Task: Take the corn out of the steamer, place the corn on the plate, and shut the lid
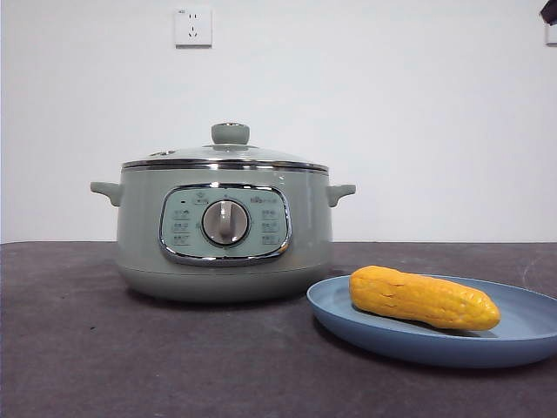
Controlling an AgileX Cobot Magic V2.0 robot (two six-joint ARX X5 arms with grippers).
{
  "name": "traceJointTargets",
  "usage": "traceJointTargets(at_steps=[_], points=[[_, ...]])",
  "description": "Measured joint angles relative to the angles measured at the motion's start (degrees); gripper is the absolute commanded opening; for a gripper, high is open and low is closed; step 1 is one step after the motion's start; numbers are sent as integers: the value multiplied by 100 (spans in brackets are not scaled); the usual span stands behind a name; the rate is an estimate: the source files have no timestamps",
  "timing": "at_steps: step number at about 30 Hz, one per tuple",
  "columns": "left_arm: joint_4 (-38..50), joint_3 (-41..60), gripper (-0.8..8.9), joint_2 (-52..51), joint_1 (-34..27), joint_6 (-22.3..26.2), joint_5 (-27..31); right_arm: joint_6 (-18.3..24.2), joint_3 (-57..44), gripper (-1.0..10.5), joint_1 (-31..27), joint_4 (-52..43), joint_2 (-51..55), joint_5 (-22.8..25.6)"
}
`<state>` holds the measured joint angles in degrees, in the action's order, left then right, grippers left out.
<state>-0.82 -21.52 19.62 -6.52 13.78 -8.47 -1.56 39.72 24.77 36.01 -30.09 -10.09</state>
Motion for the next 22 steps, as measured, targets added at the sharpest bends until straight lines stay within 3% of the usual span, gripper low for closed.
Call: traceJointTargets(at_steps=[8,15,22], points=[[13,1410,-4,-903,-22,-420,140,0,0,1,0,0,0,0],[-179,1969,-3,-1486,-22,-616,240,0,0,1,0,0,0,0],[-962,2055,-3,-1932,-22,-811,385,0,0,1,0,0,0,-2]])
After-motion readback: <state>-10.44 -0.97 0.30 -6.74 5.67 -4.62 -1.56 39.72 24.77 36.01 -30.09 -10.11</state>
